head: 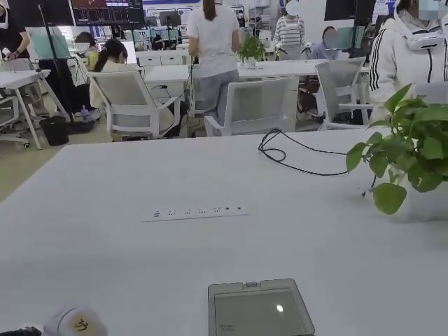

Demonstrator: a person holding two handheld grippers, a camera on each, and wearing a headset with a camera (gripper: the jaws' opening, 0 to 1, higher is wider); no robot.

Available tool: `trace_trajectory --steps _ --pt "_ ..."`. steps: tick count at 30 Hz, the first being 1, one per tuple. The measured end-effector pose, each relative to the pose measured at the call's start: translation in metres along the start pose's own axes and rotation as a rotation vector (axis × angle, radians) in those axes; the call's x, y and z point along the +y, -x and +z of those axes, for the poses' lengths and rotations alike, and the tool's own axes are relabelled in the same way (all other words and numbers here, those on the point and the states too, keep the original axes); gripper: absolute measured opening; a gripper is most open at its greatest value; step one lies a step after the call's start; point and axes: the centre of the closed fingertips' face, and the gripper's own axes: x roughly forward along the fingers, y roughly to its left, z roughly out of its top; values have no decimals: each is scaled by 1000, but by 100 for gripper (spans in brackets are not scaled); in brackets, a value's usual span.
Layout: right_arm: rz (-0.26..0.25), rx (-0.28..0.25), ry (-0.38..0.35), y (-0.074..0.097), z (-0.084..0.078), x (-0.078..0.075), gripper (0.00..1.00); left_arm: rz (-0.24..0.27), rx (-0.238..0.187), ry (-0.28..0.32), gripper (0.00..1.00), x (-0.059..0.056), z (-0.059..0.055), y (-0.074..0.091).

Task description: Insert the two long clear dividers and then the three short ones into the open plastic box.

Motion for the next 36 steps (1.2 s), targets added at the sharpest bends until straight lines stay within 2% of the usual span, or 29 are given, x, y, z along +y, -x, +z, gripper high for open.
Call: trace_trajectory --steps 5,15,20,23,29,32,36 --pt "2 4 3 -1 0 0 88 -11 -16 17 31 -1 0 0" --pt "10 6 10 -4 4 2 87 -47 -85 105 30 -3 3 3" --pt "14 9 15 -4 6 2 86 -66 -116 126 30 -8 3 6" --pt "19 -16 -3 -4 14 3 86 -86 -167 161 30 -11 10 12" --pt "24 -34 -6 -5 25 5 83 -113 -234 202 30 -15 21 25" --pt "31 -39 4 -6 33 8 81 -127 -269 212 30 -20 28 31" --pt "37 -56 -3 -6 44 10 77 -173 -333 252 30 -31 42 42"
